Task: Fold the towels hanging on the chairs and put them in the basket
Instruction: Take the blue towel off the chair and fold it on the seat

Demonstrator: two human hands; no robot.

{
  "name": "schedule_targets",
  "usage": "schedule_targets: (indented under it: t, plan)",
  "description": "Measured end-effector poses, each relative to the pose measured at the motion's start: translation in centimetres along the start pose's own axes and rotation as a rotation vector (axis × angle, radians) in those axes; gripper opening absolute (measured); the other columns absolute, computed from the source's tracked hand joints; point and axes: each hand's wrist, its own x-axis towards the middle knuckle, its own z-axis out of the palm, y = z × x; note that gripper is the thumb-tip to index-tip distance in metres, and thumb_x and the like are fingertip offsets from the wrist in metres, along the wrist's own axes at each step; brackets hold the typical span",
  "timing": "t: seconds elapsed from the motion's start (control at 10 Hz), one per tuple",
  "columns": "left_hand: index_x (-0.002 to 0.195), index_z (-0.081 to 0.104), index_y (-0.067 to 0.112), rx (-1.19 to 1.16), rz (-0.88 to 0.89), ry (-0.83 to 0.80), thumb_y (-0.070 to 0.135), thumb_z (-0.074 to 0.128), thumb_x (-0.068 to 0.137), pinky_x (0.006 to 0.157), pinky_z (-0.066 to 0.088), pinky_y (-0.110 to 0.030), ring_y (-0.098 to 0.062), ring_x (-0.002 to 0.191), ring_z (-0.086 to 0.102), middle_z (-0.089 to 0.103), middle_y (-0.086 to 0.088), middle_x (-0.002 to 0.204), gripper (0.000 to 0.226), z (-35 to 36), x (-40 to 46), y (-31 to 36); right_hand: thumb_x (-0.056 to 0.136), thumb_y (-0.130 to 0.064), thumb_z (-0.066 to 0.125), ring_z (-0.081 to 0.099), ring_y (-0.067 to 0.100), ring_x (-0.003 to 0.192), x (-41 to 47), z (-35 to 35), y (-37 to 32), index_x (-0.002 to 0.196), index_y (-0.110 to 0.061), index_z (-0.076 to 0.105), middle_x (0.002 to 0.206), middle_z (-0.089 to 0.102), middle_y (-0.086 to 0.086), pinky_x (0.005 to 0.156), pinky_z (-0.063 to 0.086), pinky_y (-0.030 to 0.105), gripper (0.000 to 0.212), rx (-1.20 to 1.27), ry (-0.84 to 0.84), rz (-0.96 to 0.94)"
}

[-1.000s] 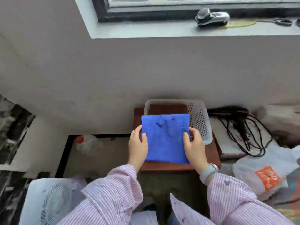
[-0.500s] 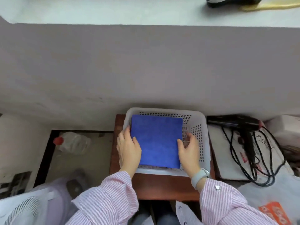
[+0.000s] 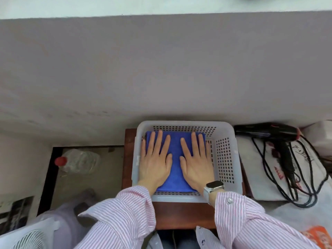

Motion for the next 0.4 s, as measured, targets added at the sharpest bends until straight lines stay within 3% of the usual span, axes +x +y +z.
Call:
schedule_targets:
  t: [0.1, 0.2, 0.3, 0.4]
  plan:
    - [0.144, 0.011, 0.018, 0.015, -0.014, -0.012, 0.036, 0.029, 0.090, 0.112, 0.007, -0.044, -0.023, 0.141, 0.009, 0.014, -0.003, 0.151, 0.059, 0.0, 0.4, -0.3, 0.090, -0.039, 0.028, 0.009, 0.028, 0.139, 0.4, 0.4, -0.2, 0.144, -0.020, 0.014, 0.150, 0.025, 0.015, 0.109, 0.010, 0.046, 0.060, 0.018, -0.017, 0.006]
    - [0.143, 0.017, 0.018, 0.072, -0.033, -0.071, 0.037, 0.028, 0.089, 0.111, 0.003, -0.046, -0.024, 0.139, 0.014, 0.027, -0.006, 0.150, 0.058, -0.7, 0.9, -0.1, 0.090, -0.040, 0.029, 0.009, 0.027, 0.139, 0.8, -0.2, -0.4, 0.144, -0.020, 0.012, 0.150, 0.026, 0.014, 0.112, 0.010, 0.047, 0.060, 0.014, -0.055, 0.029]
    - [0.139, 0.034, 0.018, 0.103, -0.049, -0.154, 0.038, 0.028, 0.087, 0.110, 0.016, -0.057, -0.026, 0.135, 0.033, 0.041, -0.008, 0.144, 0.057, -2.1, 1.1, -0.2, 0.084, -0.041, 0.033, 0.040, 0.032, 0.130, 1.1, -2.3, -0.7, 0.136, -0.019, 0.040, 0.137, 0.048, 0.014, 0.100, 0.029, 0.049, 0.057, -0.053, -0.064, 0.057]
    - [0.133, 0.047, 0.016, 0.038, -0.048, -0.143, 0.035, 0.024, 0.087, 0.103, 0.027, -0.057, -0.027, 0.130, 0.042, 0.044, -0.009, 0.141, 0.055, -5.1, 1.7, 0.0, 0.079, -0.037, 0.033, 0.059, 0.032, 0.111, 2.0, -5.2, -1.2, 0.115, -0.015, 0.063, 0.116, 0.065, 0.012, 0.093, 0.042, 0.048, 0.051, -0.006, -0.097, 0.070]
